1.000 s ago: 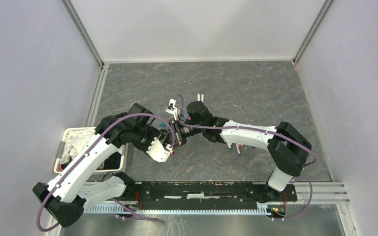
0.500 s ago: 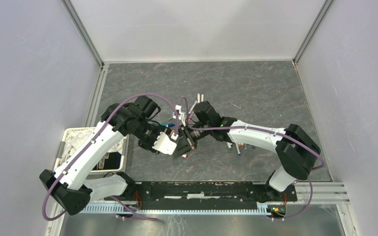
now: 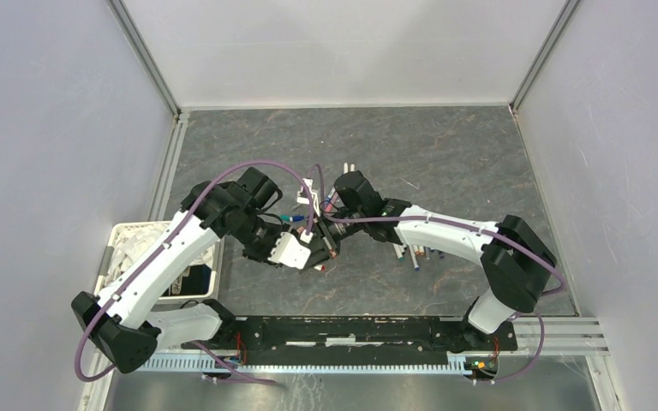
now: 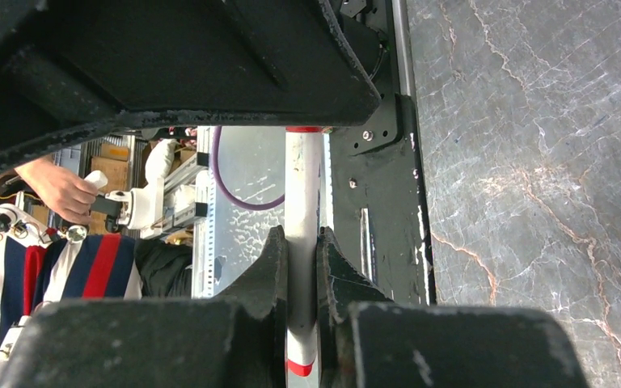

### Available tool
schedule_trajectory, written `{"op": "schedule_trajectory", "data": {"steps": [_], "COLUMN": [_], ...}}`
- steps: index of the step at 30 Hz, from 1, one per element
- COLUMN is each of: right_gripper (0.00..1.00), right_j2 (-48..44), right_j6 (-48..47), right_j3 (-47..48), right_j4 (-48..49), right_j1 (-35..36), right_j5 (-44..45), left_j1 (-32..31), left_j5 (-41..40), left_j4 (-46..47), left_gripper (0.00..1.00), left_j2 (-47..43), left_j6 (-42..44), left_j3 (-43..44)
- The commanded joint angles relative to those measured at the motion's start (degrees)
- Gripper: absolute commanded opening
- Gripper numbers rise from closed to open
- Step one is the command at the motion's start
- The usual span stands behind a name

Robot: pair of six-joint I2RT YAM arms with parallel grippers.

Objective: Open the pen caps
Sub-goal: Open the pen cap from the pen.

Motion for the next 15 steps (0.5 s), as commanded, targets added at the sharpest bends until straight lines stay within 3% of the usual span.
{"op": "schedule_trajectory", "data": {"steps": [1, 4, 5, 6, 8, 10, 15], "right_gripper": [0.00, 0.00, 0.04, 0.16, 0.33, 0.40, 0.43], "right_j2": [0.4, 0.5, 0.7, 0.8, 1.3, 2.0, 4.3], "right_j6": [-0.9, -0.2, 0.5, 1.0, 3.0, 6.2, 9.9], "right_j3": [2.2, 1.8, 1.7, 1.5, 0.8, 0.0, 0.0], "right_j4": [1.0, 1.8, 2.4, 3.1, 6.1, 10.8, 16.6], "right_j1": [-0.2, -0.1, -0.2, -0.1, 0.2, 0.7, 2.3], "right_j5": [-0.9, -0.5, -0.3, -0.2, 0.3, 0.0, -0.3], "left_j1": [-0.4, -0.7, -0.7, -0.8, -1.0, -1.1, -1.2], "left_j5": [-0.2, -0.7, -0.4, 0.0, 0.8, 0.9, -0.2], "left_j4": [3.2, 4.4, 4.4, 4.5, 4.6, 4.6, 4.6], "left_gripper": [0.39, 0.18, 0.09, 0.03, 0.02, 0.02, 0.02], "left_j2": [-0.6, -0.5, -0.5, -0.6, -0.7, -1.0, -1.3], "left_j6": [-4.3, -5.3, -5.4, -5.6, -5.9, -5.8, -5.8], "left_j3": [-0.9, -1.1, -1.0, -0.8, -0.5, -0.5, -0.5]}}
